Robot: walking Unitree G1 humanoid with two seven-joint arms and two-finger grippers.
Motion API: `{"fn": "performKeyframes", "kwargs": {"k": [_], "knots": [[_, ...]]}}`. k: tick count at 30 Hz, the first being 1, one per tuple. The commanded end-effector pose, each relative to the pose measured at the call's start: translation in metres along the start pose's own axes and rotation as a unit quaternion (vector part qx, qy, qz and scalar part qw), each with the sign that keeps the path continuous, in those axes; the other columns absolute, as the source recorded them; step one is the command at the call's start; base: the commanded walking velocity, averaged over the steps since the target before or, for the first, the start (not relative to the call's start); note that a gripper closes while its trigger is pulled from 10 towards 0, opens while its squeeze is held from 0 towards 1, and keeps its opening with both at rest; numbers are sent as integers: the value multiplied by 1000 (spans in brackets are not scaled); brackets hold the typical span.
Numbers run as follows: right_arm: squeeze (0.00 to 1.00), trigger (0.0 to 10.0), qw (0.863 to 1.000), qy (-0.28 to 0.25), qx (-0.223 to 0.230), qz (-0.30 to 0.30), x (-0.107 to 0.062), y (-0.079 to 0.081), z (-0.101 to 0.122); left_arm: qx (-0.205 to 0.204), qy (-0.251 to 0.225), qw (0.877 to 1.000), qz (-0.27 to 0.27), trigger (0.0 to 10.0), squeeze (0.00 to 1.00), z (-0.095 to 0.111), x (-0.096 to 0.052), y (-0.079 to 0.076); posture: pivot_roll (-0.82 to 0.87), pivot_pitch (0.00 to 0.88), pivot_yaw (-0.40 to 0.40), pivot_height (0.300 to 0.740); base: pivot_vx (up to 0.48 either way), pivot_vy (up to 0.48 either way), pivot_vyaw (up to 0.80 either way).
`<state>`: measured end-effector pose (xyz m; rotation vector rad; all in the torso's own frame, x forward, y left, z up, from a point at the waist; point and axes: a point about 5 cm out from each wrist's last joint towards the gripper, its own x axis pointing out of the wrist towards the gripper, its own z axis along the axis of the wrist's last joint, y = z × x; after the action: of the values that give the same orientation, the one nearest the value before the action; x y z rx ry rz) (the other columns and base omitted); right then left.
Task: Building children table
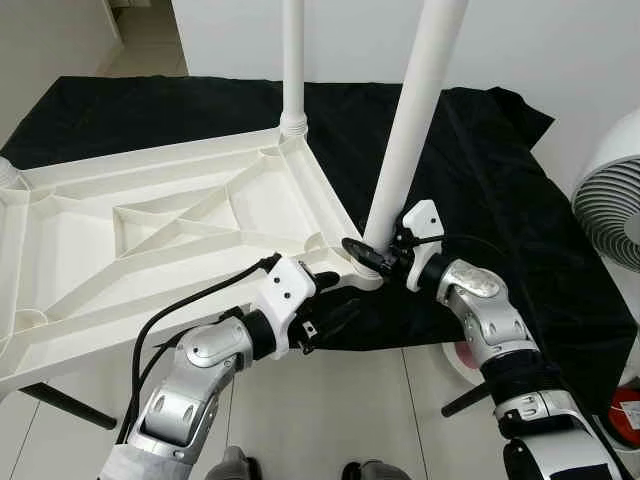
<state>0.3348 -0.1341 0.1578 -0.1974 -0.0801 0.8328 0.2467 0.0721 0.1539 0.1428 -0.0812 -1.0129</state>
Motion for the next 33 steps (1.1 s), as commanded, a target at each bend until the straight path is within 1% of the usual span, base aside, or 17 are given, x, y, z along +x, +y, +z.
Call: {"fn": "performKeyframes", "kwargs": {"k": [1,2,3,5,7,10,12,13,15,18,21,23,25,26,30,32,33], "knots": [[0,4000,1000,6,7,-12,-2,3,-6,1,8,999,47,10000,0,-4,-2,4,-15,75,10,740,0,0,0],[0,10000,1000,5,12,-22,-2,2,-7,1,8,999,46,10000,0,-4,-2,3,-15,75,10,740,0,0,0],[0,10000,1000,5,12,-22,-2,2,-7,1,8,999,46,10000,0,-4,-2,3,-15,75,10,740,0,0,0],[0,10000,996,17,23,-85,-2,1,-10,0,7,999,46,10000,0,-4,-2,3,-15,78,12,740,0,0,0],[0,10000,993,20,31,-115,-2,1,-11,0,7,999,46,10000,0,-4,-3,3,-13,80,13,740,0,0,0],[0,10000,990,23,38,-136,-2,1,-12,0,7,999,47,10000,0,-3,-3,3,-15,80,15,740,0,0,0],[0,10000,975,26,79,-205,3,9,-14,1,5,999,48,10000,0,-3,-3,3,-19,84,16,740,0,0,0],[0,10000,975,26,79,-205,3,9,-14,1,5,999,48,10000,0,-3,-3,3,-19,84,16,740,0,0,0],[0,10000,962,22,96,-256,8,25,-11,4,3,999,46,10000,0,-1,-2,3,-22,84,14,740,0,0,0],[0,10000,951,19,102,-291,13,37,-9,5,1,999,44,10000,0,-1,-1,4,-23,80,10,740,0,0,0],[0,10000,947,18,106,-304,15,41,-8,5,1,999,44,10000,0,-1,-1,4,-23,80,10,740,0,0,0],[0,10000,934,27,111,-339,16,48,-8,7,0,999,44,10000,0,0,0,4,-23,80,10,740,0,0,0],[0,10000,933,24,113,-342,18,52,-6,6,-1,999,45,10000,0,0,0,5,-20,82,12,740,0,0,0],[1000,10000,932,16,123,-342,17,52,-4,6,-2,999,45,10000,0,1,0,5,-20,82,12,740,0,0,0],[1000,10000,932,4,133,-336,17,51,0,6,-1,999,43,10000,0,1,0,4,-20,82,12,740,0,0,0],[1000,10000,946,-15,128,-298,17,48,7,6,-1,999,42,10000,0,1,0,4,-27,93,18,740,0,0,0],[1000,10000,946,-15,128,-298,17,48,7,6,-1,999,42,10000,0,1,0,4,-27,93,18,740,0,0,0]]}}
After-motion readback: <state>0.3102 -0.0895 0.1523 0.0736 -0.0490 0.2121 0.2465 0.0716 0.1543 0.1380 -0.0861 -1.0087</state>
